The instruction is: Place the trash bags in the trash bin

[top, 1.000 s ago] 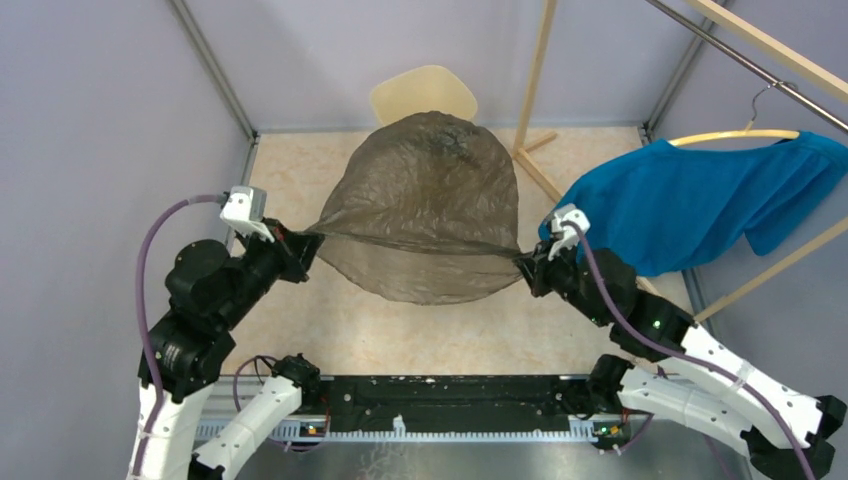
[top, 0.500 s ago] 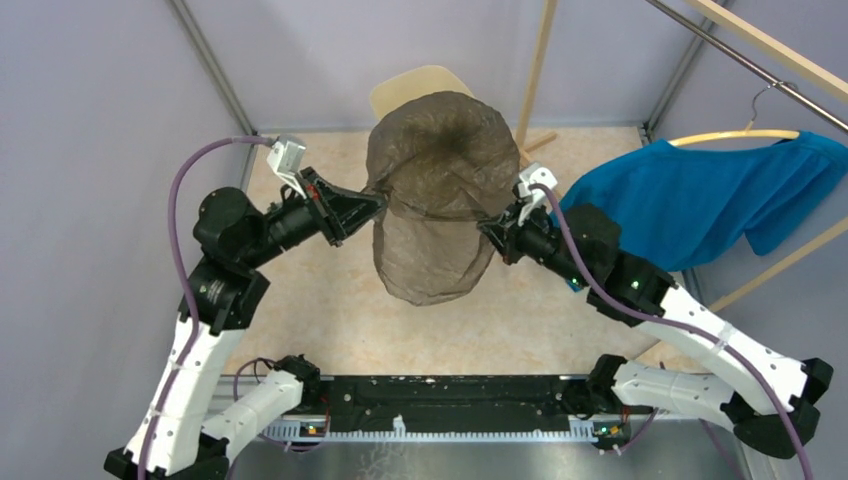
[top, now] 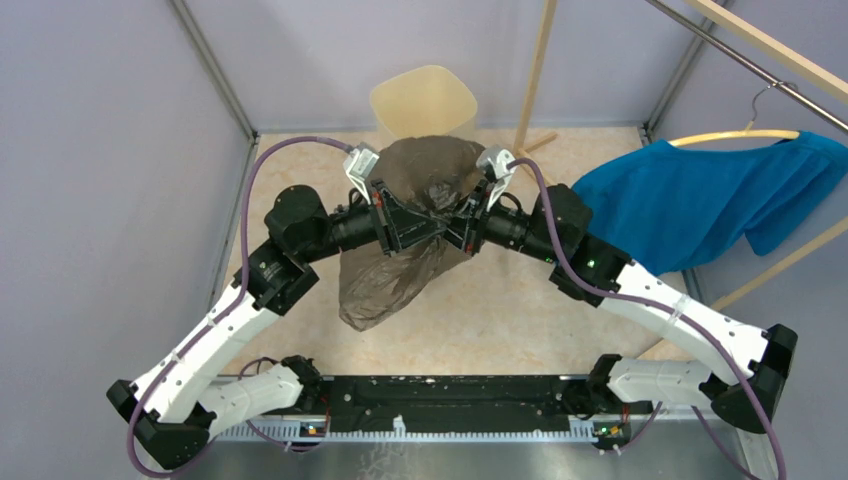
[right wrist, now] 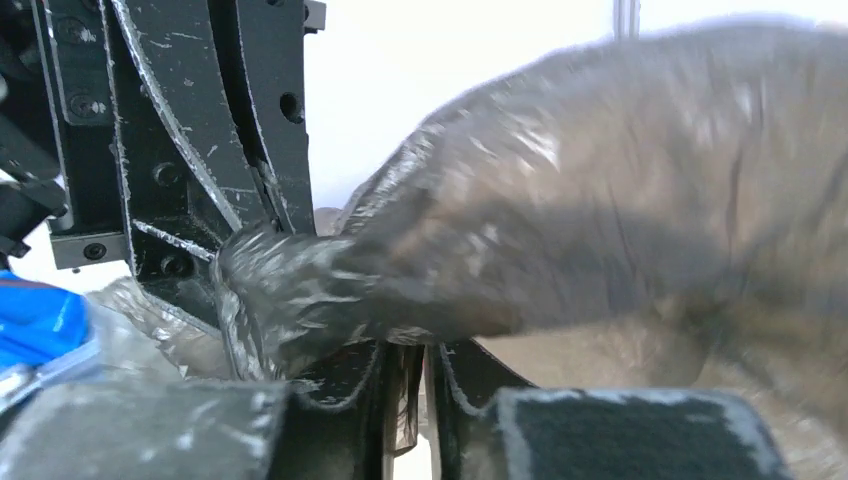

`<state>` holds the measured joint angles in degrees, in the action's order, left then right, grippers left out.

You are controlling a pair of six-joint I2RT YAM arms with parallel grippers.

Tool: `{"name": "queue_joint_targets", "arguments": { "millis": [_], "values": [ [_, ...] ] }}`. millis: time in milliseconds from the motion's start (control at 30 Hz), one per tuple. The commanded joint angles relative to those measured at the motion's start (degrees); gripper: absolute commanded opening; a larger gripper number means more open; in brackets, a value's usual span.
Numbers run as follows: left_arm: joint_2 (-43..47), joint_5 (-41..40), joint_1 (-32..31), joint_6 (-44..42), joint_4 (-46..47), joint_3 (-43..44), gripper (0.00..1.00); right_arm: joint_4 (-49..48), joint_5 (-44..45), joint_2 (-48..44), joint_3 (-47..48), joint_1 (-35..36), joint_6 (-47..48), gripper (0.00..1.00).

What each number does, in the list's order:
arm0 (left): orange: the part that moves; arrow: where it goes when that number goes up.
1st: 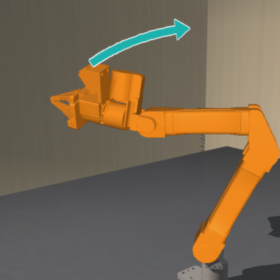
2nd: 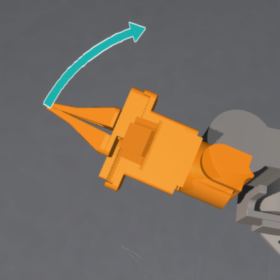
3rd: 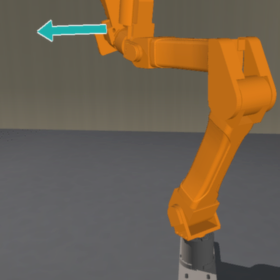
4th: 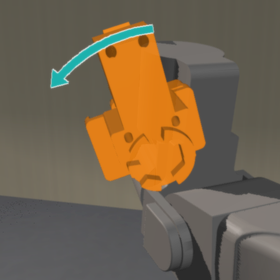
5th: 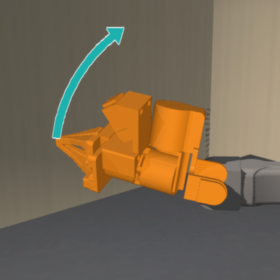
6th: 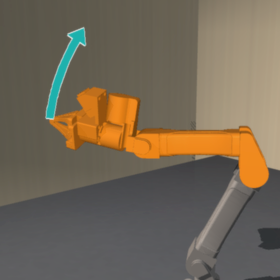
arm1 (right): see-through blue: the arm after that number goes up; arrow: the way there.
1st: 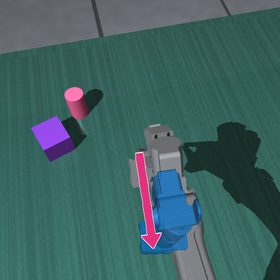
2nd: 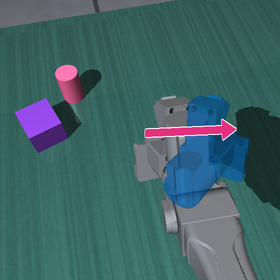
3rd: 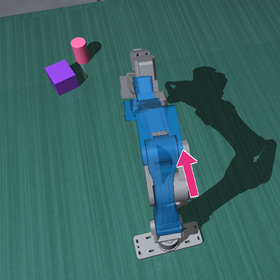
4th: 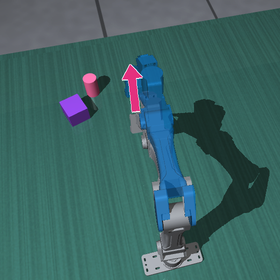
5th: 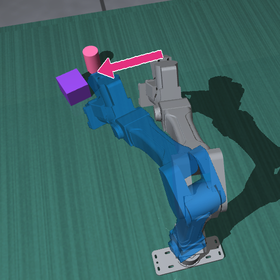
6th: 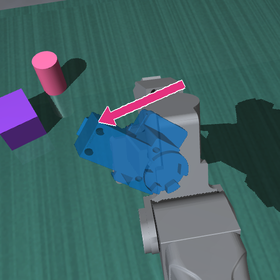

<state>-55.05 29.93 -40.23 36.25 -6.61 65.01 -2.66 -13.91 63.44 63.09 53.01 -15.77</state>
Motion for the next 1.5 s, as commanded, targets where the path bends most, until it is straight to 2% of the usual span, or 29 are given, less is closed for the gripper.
{"name": "queue_joint_targets", "arguments": {
  "millis": [0, 100, 267, 667, 767, 967, 1100, 1233, 1300, 1467],
  "values": [
    [1.02, -4.92, -0.21, 1.51, 6.10, -1.65, 0.00, -10.58, -2.79, -2.29, -1.49, 0.08, -4.41, 0.20],
    [0.58, -5.50, -0.20, 1.00, 6.22, -1.74, 0.00, -15.42, -4.63, -3.50, -4.98, 0.07, -7.98, 0.29],
    [0.36, -7.39, -0.22, -0.02, 5.58, -0.88, 0.00, -19.14, -4.23, -5.69, -9.52, 0.07, -13.02, 0.35],
    [0.93, -10.21, -0.20, 2.37, 6.18, -4.23, 0.00, -30.45, -2.97, -10.46, -19.81, 0.05, -23.02, 0.80],
    [0.37, -8.73, -0.21, 4.31, 9.22, -5.57, 0.00, -31.05, -1.69, -8.81, -19.71, 0.06, -23.80, 0.84],
    [-0.06, -9.12, -0.23, 4.39, 8.81, -5.94, 0.00, -19.94, 2.22, -8.14, -16.52, 0.16, -21.12, 0.86],
    [0.20, -11.82, -0.23, 2.70, 4.56, -6.14, 0.00, -3.66, 5.97, -11.75, -13.86, 0.18, -18.58, 0.88],
    [0.37, -13.32, -0.23, 1.99, 3.27, -8.31, 0.00, 8.71, 7.39, -16.02, -14.21, 0.16, -17.83, 0.98],
    [0.05, -13.76, -0.20, 2.18, 3.61, -9.47, 0.00, 13.90, 8.51, -17.09, -14.39, 0.16, -18.56, 0.99],
    [-1.42, -13.96, -0.20, 3.07, 5.15, -10.78, 0.00, 19.85, 13.41, -17.68, -15.60, 2.98, -19.32, 0.99]
  ]
}}
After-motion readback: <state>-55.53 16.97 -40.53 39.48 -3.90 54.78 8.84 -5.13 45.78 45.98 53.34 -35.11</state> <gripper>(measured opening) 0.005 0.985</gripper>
